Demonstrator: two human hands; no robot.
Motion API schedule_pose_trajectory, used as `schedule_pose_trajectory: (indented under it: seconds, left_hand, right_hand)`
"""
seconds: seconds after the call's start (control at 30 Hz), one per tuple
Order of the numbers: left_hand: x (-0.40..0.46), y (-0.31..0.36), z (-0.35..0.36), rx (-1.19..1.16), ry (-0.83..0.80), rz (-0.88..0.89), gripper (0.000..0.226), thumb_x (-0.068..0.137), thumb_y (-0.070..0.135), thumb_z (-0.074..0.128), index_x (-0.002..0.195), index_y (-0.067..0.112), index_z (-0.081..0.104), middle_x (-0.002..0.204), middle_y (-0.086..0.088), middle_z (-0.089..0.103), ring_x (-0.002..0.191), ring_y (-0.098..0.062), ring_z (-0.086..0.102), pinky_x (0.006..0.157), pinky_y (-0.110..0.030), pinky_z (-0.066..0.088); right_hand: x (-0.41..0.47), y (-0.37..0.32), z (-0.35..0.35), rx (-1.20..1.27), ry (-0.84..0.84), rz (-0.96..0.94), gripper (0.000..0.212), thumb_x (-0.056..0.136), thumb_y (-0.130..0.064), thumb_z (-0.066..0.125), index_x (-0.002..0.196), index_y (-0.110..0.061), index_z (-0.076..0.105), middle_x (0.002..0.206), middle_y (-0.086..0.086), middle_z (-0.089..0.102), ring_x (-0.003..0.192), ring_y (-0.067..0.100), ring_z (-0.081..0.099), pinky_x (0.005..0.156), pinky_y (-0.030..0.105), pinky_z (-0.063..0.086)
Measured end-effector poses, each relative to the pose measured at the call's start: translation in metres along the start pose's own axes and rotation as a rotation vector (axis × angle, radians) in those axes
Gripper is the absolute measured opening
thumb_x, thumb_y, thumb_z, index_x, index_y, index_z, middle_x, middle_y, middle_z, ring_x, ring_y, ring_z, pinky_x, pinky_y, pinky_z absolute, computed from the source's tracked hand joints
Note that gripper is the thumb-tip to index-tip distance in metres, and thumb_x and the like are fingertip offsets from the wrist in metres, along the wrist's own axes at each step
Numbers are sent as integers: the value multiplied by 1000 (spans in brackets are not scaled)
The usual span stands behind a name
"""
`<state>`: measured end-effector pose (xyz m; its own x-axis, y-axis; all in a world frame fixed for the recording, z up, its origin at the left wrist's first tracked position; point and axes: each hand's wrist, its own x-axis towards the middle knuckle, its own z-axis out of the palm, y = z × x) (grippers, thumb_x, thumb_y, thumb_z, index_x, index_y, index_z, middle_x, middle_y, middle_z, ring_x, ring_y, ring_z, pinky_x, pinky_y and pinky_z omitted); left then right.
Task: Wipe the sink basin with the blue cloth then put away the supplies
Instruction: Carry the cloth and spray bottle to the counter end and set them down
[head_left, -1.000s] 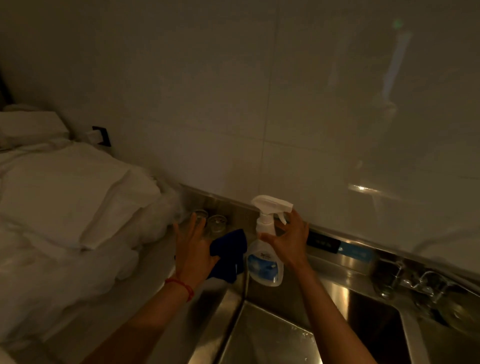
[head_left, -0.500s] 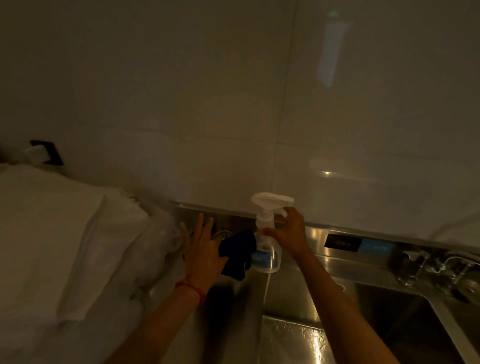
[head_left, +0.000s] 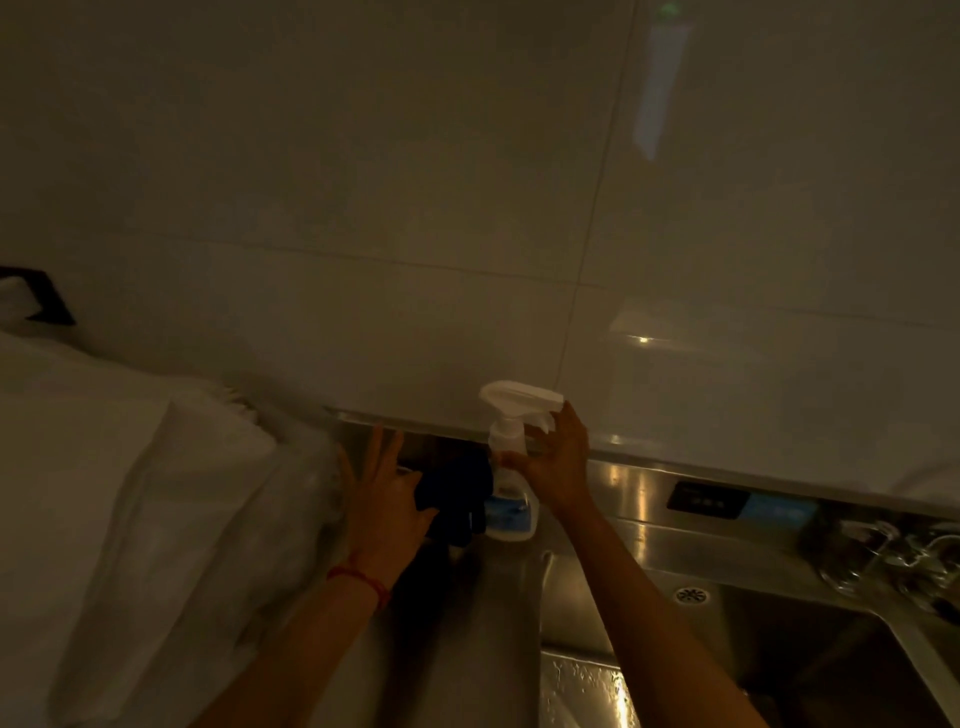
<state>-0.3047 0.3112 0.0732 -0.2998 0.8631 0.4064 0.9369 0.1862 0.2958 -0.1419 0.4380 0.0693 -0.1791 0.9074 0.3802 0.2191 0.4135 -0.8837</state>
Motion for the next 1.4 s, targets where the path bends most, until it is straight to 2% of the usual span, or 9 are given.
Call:
schedule_pose_trajectory:
  seconds: [0.13,0.27,0.43,0.53,0.7,0.97,1.07,1.27,1.4]
  left_hand:
    - [1,-7,7,41,-38,-18,16,74,26,77,87,16,77,151,-14,35,146,-34,14,112,-54,-14]
    - [5,-12,8,92,-39,-30,18,83,36,68,93,24,76,155,-9,28,148,-29,4,107,-46,-25]
    - [5,-10,4,106,-15,-40,16,69,27,83,84,21,79,143,-18,46,141,-39,26,109,-57,-6]
    - [5,-11,3,125,-11,-43,22,69,29,83,89,21,79,145,-17,44,142,-38,24,110,-57,-6]
    - [4,-13,6,113,-34,-43,21,64,27,86,83,20,79,140,-18,49,139,-40,29,109,-61,-1]
    - [2,-11,15,182,-96,-29,30,79,44,70,106,30,72,155,-5,28,148,-28,5,109,-50,-21]
    - [1,-11,15,167,-85,-17,31,79,41,71,105,24,74,154,-8,31,148,-30,7,110,-52,-19]
    - [-1,-12,16,142,-75,-21,28,82,38,69,105,22,74,156,-6,26,148,-28,1,112,-50,-18]
    - [-6,-10,14,152,-78,-22,31,79,39,73,105,22,74,154,-7,31,147,-30,8,111,-50,-16]
  right_hand:
    - [-2,-2,7,-200,104,-158,81,54,-25,87,112,-46,34,141,11,39,133,19,9,109,56,3]
    - [-2,-1,12,-230,127,-209,67,56,-26,86,106,-35,44,144,8,34,135,24,9,108,54,0]
    - [4,9,15,-249,128,-174,64,59,-27,84,115,-26,53,144,-7,18,136,25,4,108,60,5]
    - [5,14,18,-245,128,-172,69,60,-27,83,118,-31,47,142,-15,10,137,29,4,108,61,3]
    - [12,25,18,-443,77,-93,52,69,-39,76,114,-16,63,152,5,13,139,33,-1,109,52,-6]
    - [11,33,6,-577,25,13,66,78,-46,65,135,-25,41,154,8,1,139,30,-8,109,51,-6]
    - [6,36,2,-611,-10,31,70,81,-46,61,140,-27,30,154,9,-1,139,29,-9,109,48,-8]
    - [-28,48,12,-587,118,108,58,80,-29,68,131,-11,47,151,19,15,140,32,7,112,46,5]
    - [-50,67,22,-631,106,289,62,83,-29,64,135,-8,39,151,19,12,140,32,3,113,43,3]
